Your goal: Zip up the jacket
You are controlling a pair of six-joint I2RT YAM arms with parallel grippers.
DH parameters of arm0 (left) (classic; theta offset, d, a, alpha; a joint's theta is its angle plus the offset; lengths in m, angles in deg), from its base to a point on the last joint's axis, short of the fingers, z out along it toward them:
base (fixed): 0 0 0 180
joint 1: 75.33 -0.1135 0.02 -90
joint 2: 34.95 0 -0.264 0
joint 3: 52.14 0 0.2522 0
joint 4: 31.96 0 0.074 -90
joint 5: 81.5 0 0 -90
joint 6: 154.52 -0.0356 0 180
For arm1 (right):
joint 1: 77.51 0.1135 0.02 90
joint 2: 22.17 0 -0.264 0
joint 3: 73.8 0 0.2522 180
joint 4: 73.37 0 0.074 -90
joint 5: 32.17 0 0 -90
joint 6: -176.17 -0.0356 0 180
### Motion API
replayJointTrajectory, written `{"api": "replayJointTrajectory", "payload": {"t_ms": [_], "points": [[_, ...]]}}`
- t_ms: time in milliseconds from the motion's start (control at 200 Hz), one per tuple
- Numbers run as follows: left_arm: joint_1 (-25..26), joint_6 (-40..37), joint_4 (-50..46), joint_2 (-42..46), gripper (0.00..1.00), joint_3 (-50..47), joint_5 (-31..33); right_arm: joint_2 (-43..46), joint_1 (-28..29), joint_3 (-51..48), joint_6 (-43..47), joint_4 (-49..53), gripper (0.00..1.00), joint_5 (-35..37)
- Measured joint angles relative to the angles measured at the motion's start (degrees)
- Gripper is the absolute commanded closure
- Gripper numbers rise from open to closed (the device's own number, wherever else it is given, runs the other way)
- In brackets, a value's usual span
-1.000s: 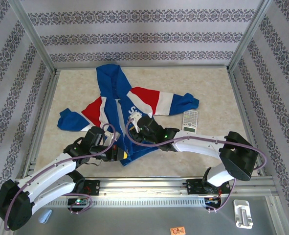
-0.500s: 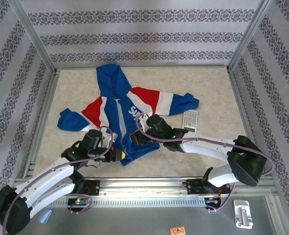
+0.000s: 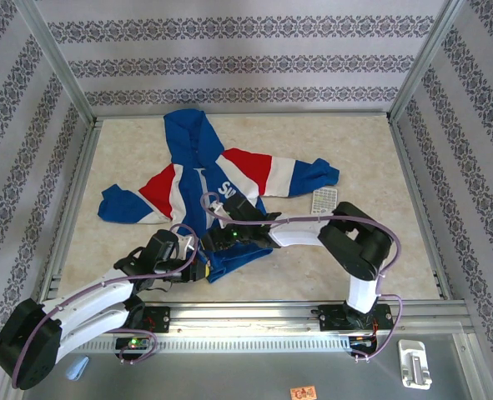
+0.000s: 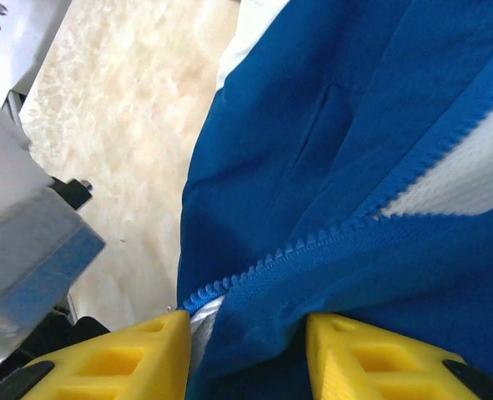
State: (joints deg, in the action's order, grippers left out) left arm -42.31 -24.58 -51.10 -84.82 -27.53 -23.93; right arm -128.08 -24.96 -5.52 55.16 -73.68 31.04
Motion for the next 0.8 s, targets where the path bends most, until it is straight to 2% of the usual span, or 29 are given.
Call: {"api": "replayJointTrajectory", "payload": {"t_ms": [110,255,370,595,804], "points": [[-0.02,-1.44,1.68,1.05,1.00,-0.57,1.33,-1.20,-1.68,-0.70,-1.36,-1.73,0.66,-2.08],[-0.26,-4.52,4.83,0.63,1.00,-0.44,2.71,0.33,-6.93,-4.48,-3.21,-1.33,0.72,-2.47],[-0.52,-7.30,9.31,-3.58,1.00,-0.11,3.34,4.15,-10.05,-7.10,-3.61,2.71,0.71,-1.14],[-0.52,-12.94,20.83,-12.81,1.00,-1.84,3.80,13.57,-11.10,-9.55,-0.50,10.23,0.68,1.92],[-0.52,-15.89,26.40,-16.11,1.00,-2.40,4.00,21.18,-12.55,-7.89,3.74,15.76,0.68,1.79]]}}
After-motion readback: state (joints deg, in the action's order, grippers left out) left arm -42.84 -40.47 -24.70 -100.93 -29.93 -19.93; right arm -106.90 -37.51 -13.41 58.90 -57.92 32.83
